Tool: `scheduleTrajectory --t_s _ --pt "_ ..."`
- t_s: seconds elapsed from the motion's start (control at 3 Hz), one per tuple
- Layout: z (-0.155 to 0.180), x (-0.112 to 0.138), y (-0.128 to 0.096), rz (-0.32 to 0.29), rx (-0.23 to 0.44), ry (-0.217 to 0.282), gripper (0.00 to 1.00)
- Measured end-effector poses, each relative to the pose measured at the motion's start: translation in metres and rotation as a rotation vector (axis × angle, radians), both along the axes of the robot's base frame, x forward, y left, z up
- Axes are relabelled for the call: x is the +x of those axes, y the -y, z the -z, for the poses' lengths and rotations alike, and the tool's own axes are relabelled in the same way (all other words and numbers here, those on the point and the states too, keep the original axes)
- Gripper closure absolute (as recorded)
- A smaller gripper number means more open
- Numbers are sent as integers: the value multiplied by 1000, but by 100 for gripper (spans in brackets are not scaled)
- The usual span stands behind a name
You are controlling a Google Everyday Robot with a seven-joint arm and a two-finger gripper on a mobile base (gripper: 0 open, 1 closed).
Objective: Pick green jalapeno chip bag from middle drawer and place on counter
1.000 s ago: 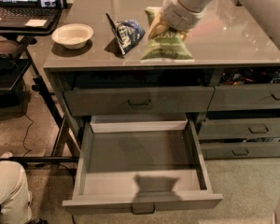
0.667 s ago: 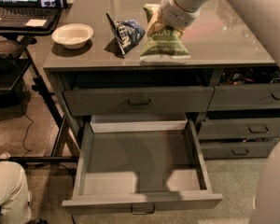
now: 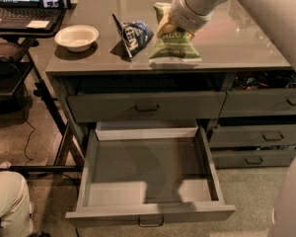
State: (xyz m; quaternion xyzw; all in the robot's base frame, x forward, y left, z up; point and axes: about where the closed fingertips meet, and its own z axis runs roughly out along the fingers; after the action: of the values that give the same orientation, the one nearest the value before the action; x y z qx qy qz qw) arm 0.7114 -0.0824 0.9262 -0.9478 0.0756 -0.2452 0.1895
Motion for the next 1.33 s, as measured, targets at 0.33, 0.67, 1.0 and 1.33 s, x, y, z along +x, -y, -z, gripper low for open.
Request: scheduleTrajectory --t_s 0.33,0.67,1.0,1.33 --pt "3 17 12 14 20 68 100" --pt "12 36 22 18 31 110 81" --pt "22 57 25 -1 49 147 58" --pt "28 77 24 -36 72 184 35"
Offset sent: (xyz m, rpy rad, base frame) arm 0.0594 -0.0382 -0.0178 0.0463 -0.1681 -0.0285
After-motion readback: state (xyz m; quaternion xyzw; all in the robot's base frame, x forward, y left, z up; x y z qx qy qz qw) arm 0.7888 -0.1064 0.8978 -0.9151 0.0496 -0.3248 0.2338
